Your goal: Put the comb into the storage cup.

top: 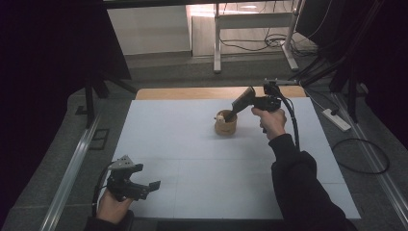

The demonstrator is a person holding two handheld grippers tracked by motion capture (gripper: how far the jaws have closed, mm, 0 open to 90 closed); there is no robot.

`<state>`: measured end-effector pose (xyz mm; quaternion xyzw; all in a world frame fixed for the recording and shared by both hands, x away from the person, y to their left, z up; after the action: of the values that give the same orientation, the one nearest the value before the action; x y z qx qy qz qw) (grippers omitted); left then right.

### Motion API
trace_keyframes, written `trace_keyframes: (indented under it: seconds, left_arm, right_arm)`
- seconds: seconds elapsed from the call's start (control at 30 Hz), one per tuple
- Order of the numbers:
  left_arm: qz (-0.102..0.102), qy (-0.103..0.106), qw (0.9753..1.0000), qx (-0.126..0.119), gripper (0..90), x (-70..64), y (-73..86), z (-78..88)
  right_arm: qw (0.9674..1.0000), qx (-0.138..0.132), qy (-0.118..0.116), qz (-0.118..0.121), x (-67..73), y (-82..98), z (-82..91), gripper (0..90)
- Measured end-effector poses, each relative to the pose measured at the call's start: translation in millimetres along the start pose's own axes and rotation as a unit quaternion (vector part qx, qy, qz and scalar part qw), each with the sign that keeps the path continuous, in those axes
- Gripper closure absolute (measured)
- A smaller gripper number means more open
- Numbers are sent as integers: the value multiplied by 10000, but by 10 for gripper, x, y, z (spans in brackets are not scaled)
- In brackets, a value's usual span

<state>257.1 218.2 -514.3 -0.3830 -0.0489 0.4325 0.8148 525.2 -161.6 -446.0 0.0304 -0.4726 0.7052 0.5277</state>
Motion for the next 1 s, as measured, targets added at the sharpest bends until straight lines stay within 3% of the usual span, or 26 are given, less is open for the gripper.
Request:
trace_keyframes:
  seconds: [0.5,0.77,1.0]
  left_arm:
    - [-8,2,10000,11,0,1,-2,-4]
    - [-6,4,10000,16,0,2,-2,-4]
    - [5,16,10000,16,0,5,-2,-4]
  right_arm:
    - [9993,-3,-122,-351,-198,56,25,838]
    - [9997,-27,-10,-227,-209,70,27,824]
    - [9998,-41,174,-105,-203,75,28,738]
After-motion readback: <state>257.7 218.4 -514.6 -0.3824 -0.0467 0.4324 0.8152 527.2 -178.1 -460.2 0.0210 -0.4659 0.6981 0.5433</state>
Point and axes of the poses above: each handheld gripper's, and its own axes: z roughly backward along the jaws, y roughly out of its underside, x roughly to its left, the point moved 5 cm from there along -z, roughly forward along the jaws, and after that the axes turned 4 degrees about x, right-handed, at the moved point
